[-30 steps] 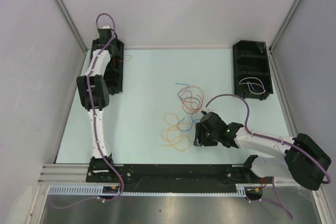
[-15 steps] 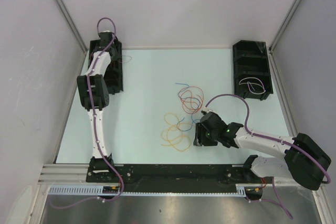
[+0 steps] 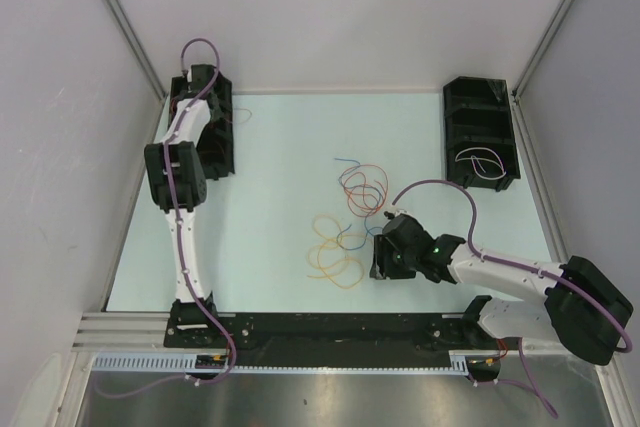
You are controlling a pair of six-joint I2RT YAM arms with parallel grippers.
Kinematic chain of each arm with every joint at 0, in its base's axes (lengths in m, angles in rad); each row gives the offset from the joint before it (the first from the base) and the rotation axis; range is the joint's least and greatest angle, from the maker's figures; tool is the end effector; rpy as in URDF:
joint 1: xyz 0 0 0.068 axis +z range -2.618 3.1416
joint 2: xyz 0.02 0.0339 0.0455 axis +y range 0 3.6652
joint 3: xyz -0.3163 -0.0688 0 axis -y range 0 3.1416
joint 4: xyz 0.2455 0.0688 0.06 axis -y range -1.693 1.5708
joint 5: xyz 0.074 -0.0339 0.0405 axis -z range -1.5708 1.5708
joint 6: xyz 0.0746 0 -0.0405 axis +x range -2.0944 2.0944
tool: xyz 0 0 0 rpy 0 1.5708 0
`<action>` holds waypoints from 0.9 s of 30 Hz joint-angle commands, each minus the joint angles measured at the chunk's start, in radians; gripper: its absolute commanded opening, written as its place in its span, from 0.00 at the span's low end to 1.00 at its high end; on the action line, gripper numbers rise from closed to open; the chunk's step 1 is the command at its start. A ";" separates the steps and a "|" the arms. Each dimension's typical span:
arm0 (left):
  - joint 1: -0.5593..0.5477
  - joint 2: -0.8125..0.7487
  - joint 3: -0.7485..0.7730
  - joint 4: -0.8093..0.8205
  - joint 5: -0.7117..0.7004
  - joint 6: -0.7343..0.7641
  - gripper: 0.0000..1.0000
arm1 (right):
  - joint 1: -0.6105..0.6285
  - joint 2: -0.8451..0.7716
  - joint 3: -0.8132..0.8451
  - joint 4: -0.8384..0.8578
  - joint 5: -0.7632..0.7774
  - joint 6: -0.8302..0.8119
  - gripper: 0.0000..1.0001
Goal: Untangle the cables
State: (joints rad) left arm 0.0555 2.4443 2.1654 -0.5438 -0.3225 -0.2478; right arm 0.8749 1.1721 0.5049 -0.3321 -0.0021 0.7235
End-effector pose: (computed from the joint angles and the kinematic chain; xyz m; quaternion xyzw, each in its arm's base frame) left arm 0.6112 0.0576 0.2006 -0.1968 0.8994 0.1141 0.3733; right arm 0.1329 0.1594 0.1752 -0.0729 0.9567 0.2028 0.1958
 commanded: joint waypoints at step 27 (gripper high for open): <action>0.026 -0.272 -0.162 -0.160 0.051 -0.140 0.68 | 0.004 -0.063 -0.091 0.093 -0.035 -0.050 0.55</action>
State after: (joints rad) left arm 0.0761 2.2635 1.9762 -0.6609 -0.3122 -0.3775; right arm 0.8749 1.1194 0.4328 -0.2157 -0.0315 0.6872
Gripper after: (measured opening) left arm 0.620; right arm 0.547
